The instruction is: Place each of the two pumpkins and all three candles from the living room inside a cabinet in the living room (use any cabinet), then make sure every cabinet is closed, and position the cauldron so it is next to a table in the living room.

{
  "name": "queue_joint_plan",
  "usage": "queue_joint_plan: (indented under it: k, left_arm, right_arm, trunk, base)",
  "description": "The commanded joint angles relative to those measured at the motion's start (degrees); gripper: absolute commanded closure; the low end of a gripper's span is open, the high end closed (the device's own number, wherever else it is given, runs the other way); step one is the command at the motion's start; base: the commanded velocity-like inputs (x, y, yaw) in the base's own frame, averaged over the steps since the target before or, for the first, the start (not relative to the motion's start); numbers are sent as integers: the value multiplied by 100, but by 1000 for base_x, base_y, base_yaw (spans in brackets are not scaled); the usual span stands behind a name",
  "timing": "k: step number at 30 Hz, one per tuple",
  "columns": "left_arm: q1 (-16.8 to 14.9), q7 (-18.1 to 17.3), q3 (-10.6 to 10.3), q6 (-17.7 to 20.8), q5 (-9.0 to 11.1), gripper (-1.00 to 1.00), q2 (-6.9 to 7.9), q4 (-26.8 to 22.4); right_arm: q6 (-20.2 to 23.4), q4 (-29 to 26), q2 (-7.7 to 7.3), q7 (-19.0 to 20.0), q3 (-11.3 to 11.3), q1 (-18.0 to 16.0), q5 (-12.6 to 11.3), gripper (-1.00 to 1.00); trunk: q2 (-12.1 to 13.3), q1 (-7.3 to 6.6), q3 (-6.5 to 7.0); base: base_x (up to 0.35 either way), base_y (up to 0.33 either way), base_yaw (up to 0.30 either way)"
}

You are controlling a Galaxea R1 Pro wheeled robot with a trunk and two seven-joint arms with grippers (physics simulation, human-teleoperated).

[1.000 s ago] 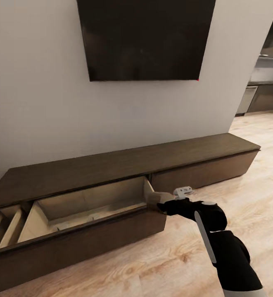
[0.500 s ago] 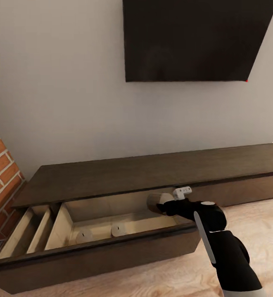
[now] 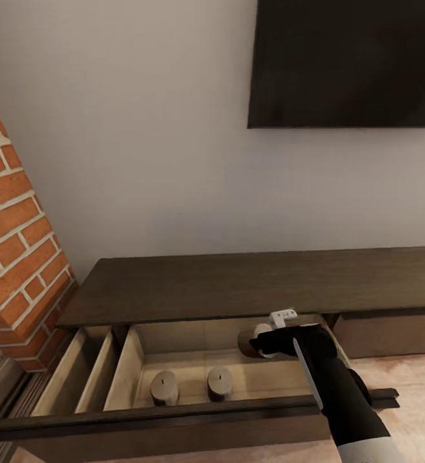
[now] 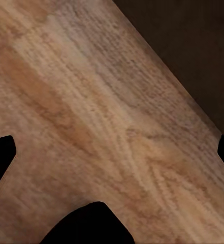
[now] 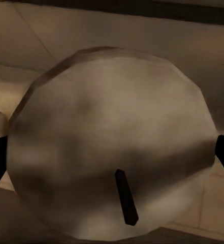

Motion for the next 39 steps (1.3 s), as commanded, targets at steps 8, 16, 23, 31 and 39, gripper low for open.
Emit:
queue_joint_plan:
  k: [8, 16, 23, 31, 39]
  left_arm:
    - [-21, 23, 4, 31, 56, -100, 9, 134]
    - [-27, 27, 5, 33, 50, -100, 10, 151]
    - [-32, 36, 37, 46, 111, -100, 3, 147]
    - [-49, 111, 40, 47, 103, -100, 1, 145]
    - [-51, 114, 45, 41, 105, -100, 1, 145]
  right_arm:
    - [22, 489, 9, 72, -11, -14, 124, 100]
    - [22, 833, 12, 72, -35, -50, 117, 100]
    - [22, 1466, 21, -100, -42, -383, 124, 100]
    - [22, 2509, 35, -311, -37, -873, 114, 100]
    - [-65, 4042, 58, -474, -39, -1466, 91, 100]
  trunk:
    - [-3, -1, -5]
    - [-3, -1, -5]
    - [-1, -3, 17]
    - [9, -24, 194]
    - [20, -44, 372]
  base:
    - [28, 22, 17]
    - [2, 1, 1]
    - [0, 0, 0]
    - [0, 0, 0]
    - [0, 0, 0]
